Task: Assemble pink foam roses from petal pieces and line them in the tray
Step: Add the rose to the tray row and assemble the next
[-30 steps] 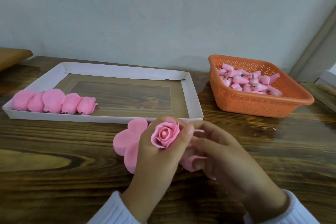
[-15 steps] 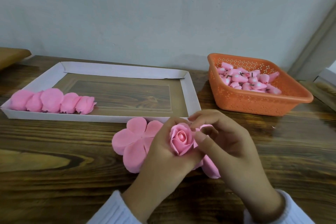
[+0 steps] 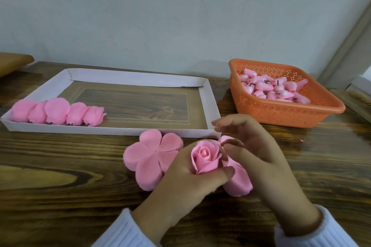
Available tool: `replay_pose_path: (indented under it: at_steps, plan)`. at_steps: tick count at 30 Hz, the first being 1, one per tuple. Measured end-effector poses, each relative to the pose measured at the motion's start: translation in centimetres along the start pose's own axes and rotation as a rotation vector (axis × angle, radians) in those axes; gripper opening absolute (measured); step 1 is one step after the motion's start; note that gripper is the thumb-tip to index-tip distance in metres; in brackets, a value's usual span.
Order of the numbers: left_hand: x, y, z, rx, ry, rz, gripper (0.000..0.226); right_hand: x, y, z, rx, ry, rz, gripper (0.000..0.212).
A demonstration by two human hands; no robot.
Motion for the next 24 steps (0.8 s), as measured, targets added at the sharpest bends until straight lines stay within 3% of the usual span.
replay_pose_path:
  at_steps: [4, 7, 11, 14, 19, 22, 24]
  plan:
    - [1.9, 0.0, 0.5, 0.040, -0.206, -0.134, 0.011, 1.5, 0.2, -0.2, 0.011, -0.158, -0.068, 0.026]
    - [3.3, 0.5, 1.0, 0.156, -0.405, -0.203, 0.014, 3.3, -0.8, 0.4, -0.001, -0.458, -0.277, 0.025]
    - [3.4, 1.3, 1.2, 0.208, -0.377, -0.083, 0.011, 4.4, -4.0, 2.3, -0.281, -0.713, -0.461, 0.028]
    - [3.7, 1.4, 1.4, 0.234, -0.403, -0.132, 0.010, 4.0, -5.6, 3.0, -0.430, -0.731, -0.603, 0.027]
    - [4.1, 1.5, 1.4, 0.267, -0.474, -0.151, 0.014, 4.2, -6.0, 3.3, -0.475, -0.742, -0.743, 0.043]
    - [4.0, 2.1, 1.2, 0.309, -0.421, -0.060, 0.011, 4.4, -5.9, 3.1, -0.437, -0.691, -0.689, 0.053]
    - [3.2, 3.1, 0.7, 0.355, -0.289, 0.133, 0.009, 4.6, -5.1, 2.4, -0.315, -0.602, -0.574, 0.045]
Point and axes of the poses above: each hand's wrist, its own z-axis away from the middle knuckle, its own y-axis out of the back of the hand, x = y × z, the point moved 8 cm from there along -z, towards the middle knuckle, and after that the axes turned 6 degrees about x, right-handed, at the moved point
